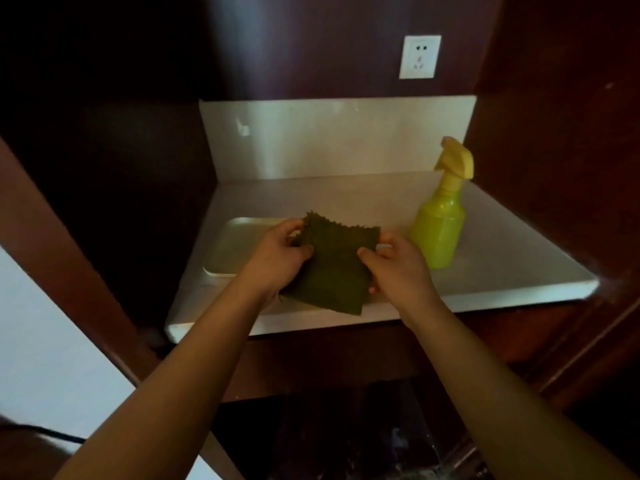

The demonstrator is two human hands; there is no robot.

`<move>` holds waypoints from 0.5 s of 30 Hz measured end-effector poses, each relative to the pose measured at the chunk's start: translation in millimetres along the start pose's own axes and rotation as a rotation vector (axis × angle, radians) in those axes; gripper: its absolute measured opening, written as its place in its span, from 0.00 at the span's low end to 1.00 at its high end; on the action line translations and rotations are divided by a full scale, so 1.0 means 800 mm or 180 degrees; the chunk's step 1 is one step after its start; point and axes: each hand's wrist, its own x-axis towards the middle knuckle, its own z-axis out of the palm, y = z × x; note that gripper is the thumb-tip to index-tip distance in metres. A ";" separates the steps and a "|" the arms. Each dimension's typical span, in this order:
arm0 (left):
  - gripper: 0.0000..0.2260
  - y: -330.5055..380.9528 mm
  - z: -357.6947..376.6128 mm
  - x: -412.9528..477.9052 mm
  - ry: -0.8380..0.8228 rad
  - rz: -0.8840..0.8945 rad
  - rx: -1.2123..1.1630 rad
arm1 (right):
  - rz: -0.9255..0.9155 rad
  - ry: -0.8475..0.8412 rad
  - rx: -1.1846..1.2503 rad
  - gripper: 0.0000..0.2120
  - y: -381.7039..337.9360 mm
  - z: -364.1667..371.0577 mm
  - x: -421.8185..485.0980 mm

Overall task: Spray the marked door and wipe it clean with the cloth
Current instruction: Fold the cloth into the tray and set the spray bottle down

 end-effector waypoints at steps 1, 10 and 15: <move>0.16 -0.003 -0.008 0.011 0.0129 -0.0026 0.0109 | 0.0021 -0.0022 -0.0143 0.06 -0.001 0.008 0.016; 0.14 -0.038 -0.020 0.107 0.1097 -0.0129 0.0817 | -0.0122 -0.0471 -0.1493 0.12 0.009 0.054 0.144; 0.13 -0.055 -0.018 0.119 0.1267 -0.0130 0.1374 | -0.0511 -0.0589 -0.2144 0.16 0.020 0.062 0.151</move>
